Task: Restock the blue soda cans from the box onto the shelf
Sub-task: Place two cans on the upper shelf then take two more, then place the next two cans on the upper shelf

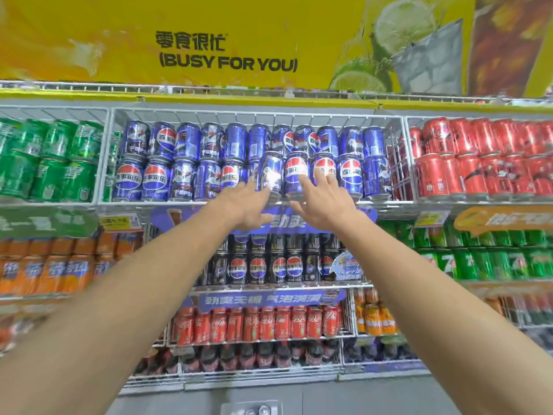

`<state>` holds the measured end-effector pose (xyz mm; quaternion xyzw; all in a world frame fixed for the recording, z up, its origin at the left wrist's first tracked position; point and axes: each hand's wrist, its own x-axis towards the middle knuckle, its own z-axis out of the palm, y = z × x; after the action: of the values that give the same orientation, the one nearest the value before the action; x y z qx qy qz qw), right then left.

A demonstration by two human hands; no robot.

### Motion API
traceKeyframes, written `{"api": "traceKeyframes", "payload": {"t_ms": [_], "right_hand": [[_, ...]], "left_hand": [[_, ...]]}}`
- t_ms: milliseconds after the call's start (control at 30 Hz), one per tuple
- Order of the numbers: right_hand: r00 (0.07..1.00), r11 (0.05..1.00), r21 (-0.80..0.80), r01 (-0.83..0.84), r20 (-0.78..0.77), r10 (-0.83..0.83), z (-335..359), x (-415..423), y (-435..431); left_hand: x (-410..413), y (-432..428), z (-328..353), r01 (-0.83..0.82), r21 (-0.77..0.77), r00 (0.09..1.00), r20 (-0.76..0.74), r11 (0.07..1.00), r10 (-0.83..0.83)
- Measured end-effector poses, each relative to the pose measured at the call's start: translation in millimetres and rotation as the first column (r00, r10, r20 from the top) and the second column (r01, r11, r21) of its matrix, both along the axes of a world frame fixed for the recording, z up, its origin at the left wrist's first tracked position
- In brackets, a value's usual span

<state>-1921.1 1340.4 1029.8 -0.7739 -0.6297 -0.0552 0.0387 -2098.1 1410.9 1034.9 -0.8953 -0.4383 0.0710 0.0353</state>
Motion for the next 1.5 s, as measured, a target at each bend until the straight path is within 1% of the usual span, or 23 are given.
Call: {"api": "traceKeyframes", "payload": {"t_ms": [100, 200, 333, 467, 567, 667, 767, 867, 933, 1000, 1067, 1133, 1267, 1400, 1500], "right_hand": [[0.999, 0.999, -0.013, 0.045, 0.000, -0.045, -8.3, -19.1, -19.6], [0.998, 0.997, -0.037, 0.067, -0.019, -0.068, -25.0, -55.0, -37.6], [0.999, 0.989, -0.144, 0.019, -0.041, -0.025, -62.7, -109.4, -49.6], [0.998, 0.969, -0.240, -0.060, -0.036, 0.053, -107.9, -150.7, -45.7], [0.992, 0.946, -0.299, -0.122, -0.070, 0.105, -145.2, -167.6, -35.0], [0.984, 0.922, -0.351, -0.164, -0.119, 0.129, -192.4, -175.4, -23.1], [0.975, 0.884, -0.425, -0.196, -0.182, 0.129, -246.5, -174.3, -19.6], [0.965, 0.839, -0.499, -0.215, -0.242, 0.103, -308.6, -161.3, -21.7], [0.960, 0.810, -0.546, -0.214, -0.270, 0.071, -356.6, -149.0, -25.4], [0.956, 0.782, -0.588, -0.207, -0.290, 0.035, -408.3, -137.0, -32.4], [0.951, 0.746, -0.637, -0.193, -0.309, -0.017, -466.2, -127.7, -42.4], [0.949, 0.719, -0.674, -0.168, -0.309, -0.068, -534.0, -120.3, -52.9], [0.930, 0.680, -0.721, -0.129, -0.327, -0.170, -688.7, -120.2, -70.7], [0.919, 0.669, -0.735, -0.115, -0.334, -0.209, -851.6, -124.8, -73.1], [0.922, 0.652, -0.751, -0.106, -0.320, -0.218, -954.8, -121.6, -66.8]], "left_hand": [[-15.4, -16.4, -8.0, 0.055, 0.033, 0.997, 0.050, 0.998, -0.057], [-45.0, -28.3, -30.3, 0.083, -0.026, 0.995, 0.061, 0.996, -0.081], [-90.2, -40.8, -68.8, 0.105, -0.081, 0.992, 0.079, 0.991, -0.099], [-133.3, -34.5, -118.1, 0.044, -0.178, 0.997, 0.064, 0.983, -0.033], [-160.5, -26.4, -156.0, -0.042, -0.265, 0.998, 0.026, 0.963, 0.051], [-178.0, -19.8, -199.4, -0.093, -0.311, 0.994, 0.023, 0.946, 0.105], [-183.9, -19.3, -256.3, -0.163, -0.407, 0.984, -0.003, 0.899, 0.177], [-176.0, -25.1, -317.0, -0.181, -0.499, 0.977, 0.010, 0.847, 0.214], [-170.1, -34.8, -367.6, -0.225, -0.546, 0.966, -0.013, 0.807, 0.260], [-163.1, -42.1, -435.1, -0.222, -0.542, 0.954, 0.051, 0.811, 0.295], [-157.5, -52.5, -504.7, -0.233, -0.589, 0.936, 0.080, 0.774, 0.342], [-149.0, -61.8, -561.1, -0.266, -0.644, 0.946, -0.031, 0.717, 0.323], [-137.7, -75.8, -708.7, -0.275, -0.720, 0.952, -0.111, 0.637, 0.286], [-129.2, -81.7, -875.3, -0.278, -0.727, 0.955, -0.135, 0.628, 0.265], [-120.5, -79.0, -975.3, -0.244, -0.732, 0.965, -0.121, 0.636, 0.231]]}}
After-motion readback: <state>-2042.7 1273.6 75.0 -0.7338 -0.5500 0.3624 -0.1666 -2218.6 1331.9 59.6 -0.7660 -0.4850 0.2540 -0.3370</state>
